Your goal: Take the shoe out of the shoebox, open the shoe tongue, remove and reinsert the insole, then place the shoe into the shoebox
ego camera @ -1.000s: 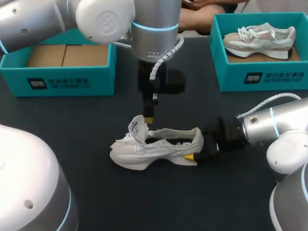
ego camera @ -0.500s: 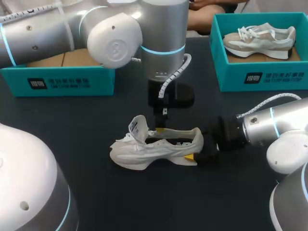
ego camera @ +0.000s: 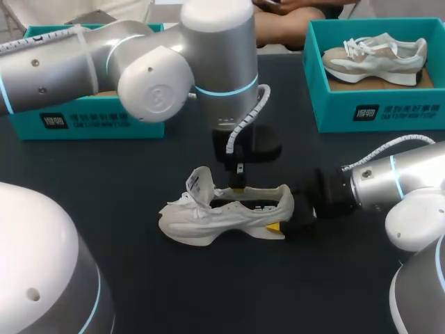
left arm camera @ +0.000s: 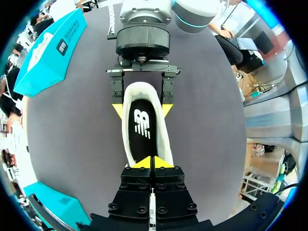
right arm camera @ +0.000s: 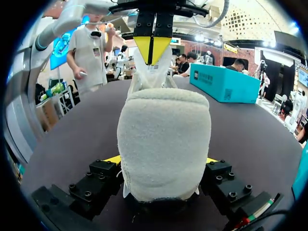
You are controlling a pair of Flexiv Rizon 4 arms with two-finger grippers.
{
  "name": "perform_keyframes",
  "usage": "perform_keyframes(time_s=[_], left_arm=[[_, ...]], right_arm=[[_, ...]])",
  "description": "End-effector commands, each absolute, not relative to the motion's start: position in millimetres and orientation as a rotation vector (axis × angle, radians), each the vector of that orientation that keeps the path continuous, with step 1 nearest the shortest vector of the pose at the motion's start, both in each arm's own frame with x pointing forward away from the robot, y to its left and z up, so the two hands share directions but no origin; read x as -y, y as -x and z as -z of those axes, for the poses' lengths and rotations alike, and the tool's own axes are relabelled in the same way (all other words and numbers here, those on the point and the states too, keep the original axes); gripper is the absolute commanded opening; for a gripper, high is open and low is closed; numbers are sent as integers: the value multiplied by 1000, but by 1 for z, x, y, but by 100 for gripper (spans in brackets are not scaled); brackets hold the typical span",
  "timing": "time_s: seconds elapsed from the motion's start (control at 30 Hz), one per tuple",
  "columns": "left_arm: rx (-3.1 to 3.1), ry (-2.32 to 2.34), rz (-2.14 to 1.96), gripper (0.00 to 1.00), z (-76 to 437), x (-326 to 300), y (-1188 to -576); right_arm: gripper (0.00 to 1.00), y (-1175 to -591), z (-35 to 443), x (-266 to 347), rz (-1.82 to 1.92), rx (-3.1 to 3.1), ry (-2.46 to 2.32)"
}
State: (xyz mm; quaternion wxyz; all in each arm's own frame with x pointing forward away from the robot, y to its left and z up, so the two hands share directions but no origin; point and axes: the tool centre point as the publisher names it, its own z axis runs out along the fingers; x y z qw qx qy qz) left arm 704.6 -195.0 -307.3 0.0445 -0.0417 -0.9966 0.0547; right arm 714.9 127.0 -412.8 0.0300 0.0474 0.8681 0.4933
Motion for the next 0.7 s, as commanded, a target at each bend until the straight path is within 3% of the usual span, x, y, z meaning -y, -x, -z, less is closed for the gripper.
perform_keyframes(time_s=[0.03,0.7], left_arm=[[3047,129,-172,0,307,193,-704],[2991,168,-291,0,349,219,-716]], right_arm=[[0,-716,418,-130,-1512,-2679,-149],[0,-716,418,-130,-1512,-2679,-149]])
